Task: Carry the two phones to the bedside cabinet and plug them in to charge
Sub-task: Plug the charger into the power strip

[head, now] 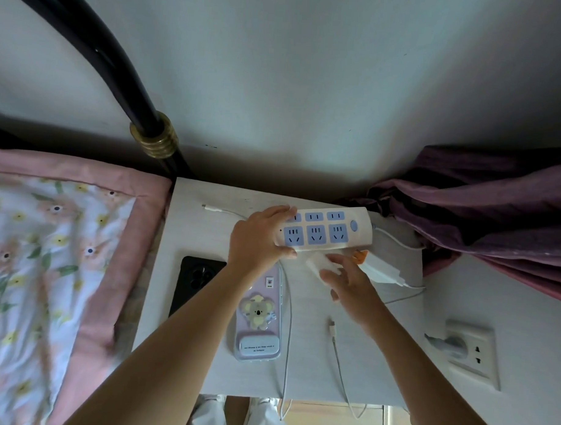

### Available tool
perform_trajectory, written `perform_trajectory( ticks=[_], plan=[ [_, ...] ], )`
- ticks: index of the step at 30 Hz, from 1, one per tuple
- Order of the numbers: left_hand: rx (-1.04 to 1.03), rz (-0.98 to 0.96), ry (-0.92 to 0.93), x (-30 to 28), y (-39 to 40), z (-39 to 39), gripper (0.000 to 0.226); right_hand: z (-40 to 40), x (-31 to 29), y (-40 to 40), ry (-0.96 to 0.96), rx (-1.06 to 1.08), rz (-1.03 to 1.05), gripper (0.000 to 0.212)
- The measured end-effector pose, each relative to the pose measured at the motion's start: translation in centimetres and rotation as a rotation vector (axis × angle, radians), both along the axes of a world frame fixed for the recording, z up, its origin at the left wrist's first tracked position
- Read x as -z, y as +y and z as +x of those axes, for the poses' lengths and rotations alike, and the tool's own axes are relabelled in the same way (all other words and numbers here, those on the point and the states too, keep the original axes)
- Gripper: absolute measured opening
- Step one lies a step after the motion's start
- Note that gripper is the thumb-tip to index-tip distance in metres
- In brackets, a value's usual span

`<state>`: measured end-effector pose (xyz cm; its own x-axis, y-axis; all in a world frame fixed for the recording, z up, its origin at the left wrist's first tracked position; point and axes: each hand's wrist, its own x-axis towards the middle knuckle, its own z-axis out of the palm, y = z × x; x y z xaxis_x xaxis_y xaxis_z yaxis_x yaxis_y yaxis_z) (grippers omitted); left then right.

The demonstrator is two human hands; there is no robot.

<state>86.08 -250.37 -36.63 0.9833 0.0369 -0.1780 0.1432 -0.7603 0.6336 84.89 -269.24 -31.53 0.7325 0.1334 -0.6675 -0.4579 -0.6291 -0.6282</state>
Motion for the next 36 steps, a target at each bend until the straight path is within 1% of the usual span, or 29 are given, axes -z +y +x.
perform_trajectory(
  ticks=[3,4,8,11,13,14,16,17,19,21,25,28,32,36],
  plan=[
    [-0.022,-0.010,0.012,-0.3,-0.1,0.1,0.078,1.4,-1.5,0.0,0.125,0.070,0.016,0.028],
    [-0.020,-0.005,0.010,-0.3,-0.1,0.1,0.078,1.7,-2.0,-0.1,0.145,0.068,0.020,0.027],
    [-0.025,-0.029,0.019,-0.4,0.1,0.0,0.080,2.1,-3.4,-0.7,0.081,0.051,-0.023,0.036],
    [-0.043,-0.053,0.015,-0.3,0.1,-0.1,0.079,2.7,-4.4,0.0,0.047,0.095,0.041,0.036],
    [-0.048,-0.062,0.007,-0.4,0.1,-0.2,0.079,3.5,-4.5,1.0,-0.016,0.086,0.066,0.031],
    [-0.048,-0.063,0.005,-0.4,0.1,-0.2,0.079,3.9,-4.2,1.4,-0.085,0.047,0.011,0.030],
    [-0.047,-0.064,0.004,-0.4,0.2,-0.2,0.079,4.5,-3.4,2.2,-0.230,-0.117,-0.221,0.034],
    [-0.050,-0.066,0.003,-0.4,0.2,-0.2,0.079,4.6,-3.0,2.6,-0.272,-0.217,-0.332,0.036],
    [-0.059,-0.066,-0.004,-0.4,0.2,-0.2,0.078,4.7,-2.7,3.3,-0.291,-0.382,-0.453,0.037],
    [-0.064,-0.064,-0.009,-0.3,0.1,-0.2,0.077,4.7,-2.6,4.0,-0.317,-0.475,-0.523,0.037],
    [-0.072,-0.065,-0.015,-0.1,0.2,-0.3,0.077,4.7,-2.7,4.5,-0.385,-0.575,-0.633,0.034],
    [-0.071,-0.071,-0.018,-0.1,0.1,-0.3,0.076,4.6,-2.7,4.5,-0.405,-0.622,-0.664,0.031],
    [-0.111,-0.107,0.004,0.1,0.0,-0.3,0.075,5.5,-2.7,5.3,-0.374,-0.668,-0.667,0.034],
    [-0.107,-0.110,0.005,0.1,0.0,-0.3,0.075,6.4,-2.5,6.5,-0.300,-0.706,-0.683,0.023]
  ],
)
